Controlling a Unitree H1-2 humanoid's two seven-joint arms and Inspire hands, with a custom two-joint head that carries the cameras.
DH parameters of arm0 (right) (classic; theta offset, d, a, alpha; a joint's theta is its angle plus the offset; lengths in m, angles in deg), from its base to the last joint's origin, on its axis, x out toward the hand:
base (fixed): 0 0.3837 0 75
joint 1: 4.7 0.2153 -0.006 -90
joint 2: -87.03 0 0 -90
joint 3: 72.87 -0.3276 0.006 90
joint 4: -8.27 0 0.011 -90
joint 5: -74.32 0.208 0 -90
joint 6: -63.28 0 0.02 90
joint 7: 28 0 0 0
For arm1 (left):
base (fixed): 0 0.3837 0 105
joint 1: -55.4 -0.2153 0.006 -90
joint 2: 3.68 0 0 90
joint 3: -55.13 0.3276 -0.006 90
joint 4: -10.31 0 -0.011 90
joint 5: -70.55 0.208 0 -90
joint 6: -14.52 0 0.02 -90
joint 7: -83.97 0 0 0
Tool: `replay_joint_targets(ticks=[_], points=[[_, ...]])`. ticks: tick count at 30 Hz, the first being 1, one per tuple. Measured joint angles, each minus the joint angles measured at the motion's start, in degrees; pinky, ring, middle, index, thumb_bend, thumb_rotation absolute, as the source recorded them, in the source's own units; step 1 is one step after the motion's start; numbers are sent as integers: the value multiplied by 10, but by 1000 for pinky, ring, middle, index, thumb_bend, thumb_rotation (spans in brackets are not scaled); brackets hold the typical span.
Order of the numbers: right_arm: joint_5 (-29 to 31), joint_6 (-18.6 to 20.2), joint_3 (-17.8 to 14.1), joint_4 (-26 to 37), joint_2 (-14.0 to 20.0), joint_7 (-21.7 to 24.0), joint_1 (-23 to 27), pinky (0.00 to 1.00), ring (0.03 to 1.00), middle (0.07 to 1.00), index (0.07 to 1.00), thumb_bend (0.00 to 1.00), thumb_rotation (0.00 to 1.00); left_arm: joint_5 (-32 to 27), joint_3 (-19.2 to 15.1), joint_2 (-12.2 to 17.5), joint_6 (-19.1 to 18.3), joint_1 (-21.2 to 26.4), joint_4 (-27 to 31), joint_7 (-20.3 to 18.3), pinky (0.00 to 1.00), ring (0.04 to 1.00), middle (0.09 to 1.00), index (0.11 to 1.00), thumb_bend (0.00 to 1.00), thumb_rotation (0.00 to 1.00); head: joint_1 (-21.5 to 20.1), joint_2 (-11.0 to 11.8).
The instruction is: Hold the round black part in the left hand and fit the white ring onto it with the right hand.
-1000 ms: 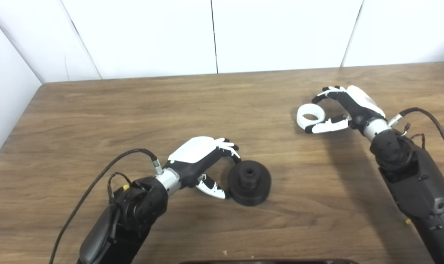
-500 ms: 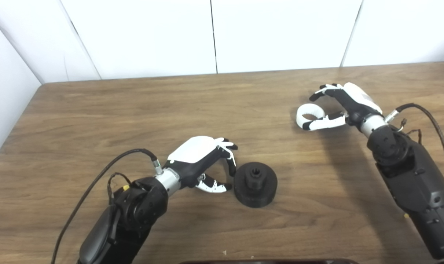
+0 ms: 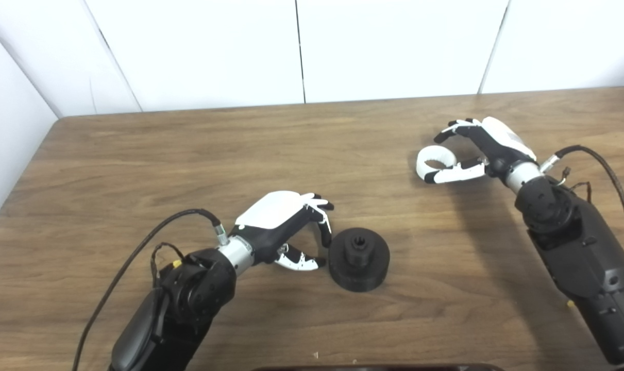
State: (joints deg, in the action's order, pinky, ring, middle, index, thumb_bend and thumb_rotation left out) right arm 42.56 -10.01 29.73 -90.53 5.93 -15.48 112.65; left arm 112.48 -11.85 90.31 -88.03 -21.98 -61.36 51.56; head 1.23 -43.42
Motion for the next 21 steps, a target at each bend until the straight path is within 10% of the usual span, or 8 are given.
replay_joint_targets(ticks=[13, 16, 21], points=[[2, 0, 0, 0, 0, 1, 0, 935, 1000, 922, 738, 881, 402, 0, 0, 0, -1, -1, 0, -2, 845, 980, 913, 498, 520, 84, 3, -4], [3, 0, 0, 0, 0, 1, 0, 927, 1000, 925, 739, 882, 407, 0, 0, 0, -2, -1, 1, -7, 846, 986, 918, 663, 810, 247, 4, -3], [6, 0, -1, 1, 1, 1, 0, 940, 1000, 924, 740, 875, 390, 2, 1, 0, -8, 0, 6, -19, 860, 997, 933, 731, 911, 305, 13, 0]])
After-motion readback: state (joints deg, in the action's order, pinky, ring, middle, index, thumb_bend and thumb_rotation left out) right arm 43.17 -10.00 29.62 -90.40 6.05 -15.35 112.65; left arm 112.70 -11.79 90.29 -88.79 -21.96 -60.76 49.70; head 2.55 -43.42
